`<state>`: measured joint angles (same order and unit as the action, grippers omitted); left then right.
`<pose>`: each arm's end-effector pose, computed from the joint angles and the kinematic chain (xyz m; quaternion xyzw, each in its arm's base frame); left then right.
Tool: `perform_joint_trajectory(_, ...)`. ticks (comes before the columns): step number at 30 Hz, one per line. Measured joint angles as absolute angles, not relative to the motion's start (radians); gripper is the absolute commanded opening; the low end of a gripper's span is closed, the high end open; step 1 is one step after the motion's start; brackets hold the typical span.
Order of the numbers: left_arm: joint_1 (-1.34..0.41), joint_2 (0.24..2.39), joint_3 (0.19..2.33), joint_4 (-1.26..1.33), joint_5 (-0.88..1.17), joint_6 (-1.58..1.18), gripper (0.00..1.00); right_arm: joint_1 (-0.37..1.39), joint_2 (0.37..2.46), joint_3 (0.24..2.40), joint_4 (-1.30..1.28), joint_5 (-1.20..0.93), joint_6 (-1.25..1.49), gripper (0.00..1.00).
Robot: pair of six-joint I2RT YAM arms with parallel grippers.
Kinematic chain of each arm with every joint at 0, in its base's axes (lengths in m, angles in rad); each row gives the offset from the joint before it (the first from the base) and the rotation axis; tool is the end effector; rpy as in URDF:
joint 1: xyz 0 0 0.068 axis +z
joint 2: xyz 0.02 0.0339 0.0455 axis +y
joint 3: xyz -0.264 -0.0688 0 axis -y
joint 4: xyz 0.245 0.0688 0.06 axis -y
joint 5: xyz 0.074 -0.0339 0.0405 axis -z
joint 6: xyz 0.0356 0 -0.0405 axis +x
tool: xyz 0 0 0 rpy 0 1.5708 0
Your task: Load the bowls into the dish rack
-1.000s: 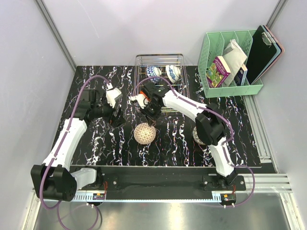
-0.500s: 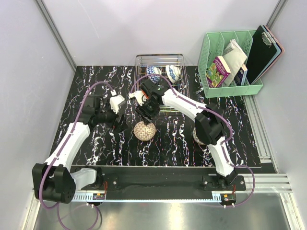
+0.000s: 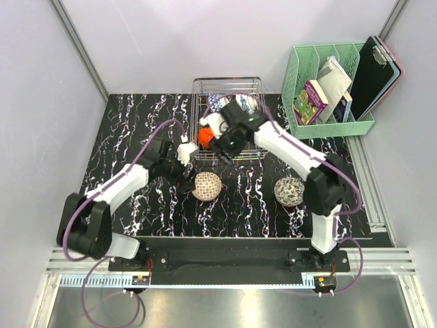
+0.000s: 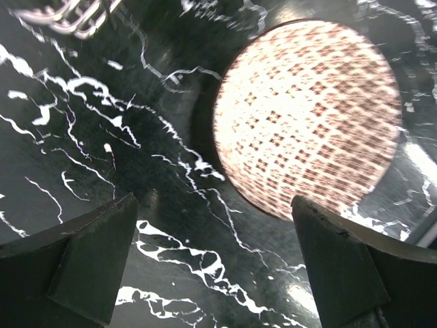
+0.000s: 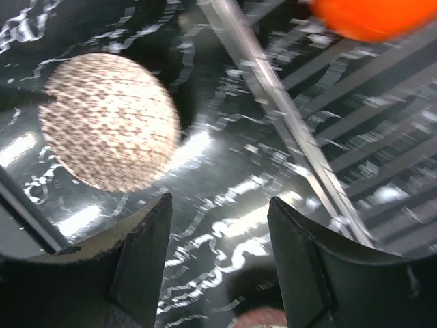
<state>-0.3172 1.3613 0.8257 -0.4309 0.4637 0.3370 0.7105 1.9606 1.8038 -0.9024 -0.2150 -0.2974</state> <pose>0.2483 -0.0983 0.2112 0.3633 0.8579 -0.2165 0.2918 0.3172 0.2829 0.2838 -0.4883 0.8292 0.1532 0.2249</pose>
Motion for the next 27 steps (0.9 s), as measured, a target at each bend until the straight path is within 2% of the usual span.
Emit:
perform_joint_trajectory(4, -0.319, 1.438, 0.849, -0.416, 0.436, 0.322, 0.99, 0.634, 1.873, 1.764, -0.894, -0.203, -0.300, 0.66)
perform_joint_trajectory(7, -0.328, 1.470, 0.859, -0.398, 0.424, 0.315, 0.91, 0.588, 1.819, 1.728, -0.883, -0.201, -0.302, 0.66)
perform_joint_trajectory(11, -0.344, 1.507, 0.873, -0.390, 0.420, 0.309, 0.72, 0.564, 1.773, 1.699, -0.879, -0.200, -0.303, 0.66)
perform_joint_trajectory(17, -0.382, 1.571, 0.905, -0.390, 0.419, 0.309, 0.49, 0.558, 1.752, 1.689, -0.875, -0.200, -0.307, 0.66)
perform_joint_trajectory(18, -0.390, 1.579, 0.911, -0.391, 0.419, 0.310, 0.42, 0.556, 1.750, 1.686, -0.873, -0.200, -0.308, 0.66)
perform_joint_trajectory(20, -0.402, 1.590, 0.921, -0.394, 0.419, 0.315, 0.36, 0.551, 1.745, 1.680, -0.871, -0.200, -0.310, 0.66)
perform_joint_trajectory(21, -0.406, 1.593, 0.924, -0.394, 0.420, 0.314, 0.28, 0.548, 1.743, 1.676, -0.870, -0.200, -0.310, 0.66)
perform_joint_trajectory(24, -0.418, 1.603, 0.935, -0.394, 0.422, 0.319, 0.15, 0.538, 1.729, 1.668, -0.866, -0.200, -0.311, 0.68)
perform_joint_trajectory(25, -0.418, 1.605, 0.936, -0.393, 0.423, 0.317, 0.03, 0.536, 1.724, 1.666, -0.865, -0.200, -0.311, 0.70)
perform_joint_trajectory(27, -0.421, 1.607, 0.938, -0.389, 0.443, 0.309, 0.00, 0.531, 1.708, 1.666, -0.865, -0.201, -0.312, 0.75)
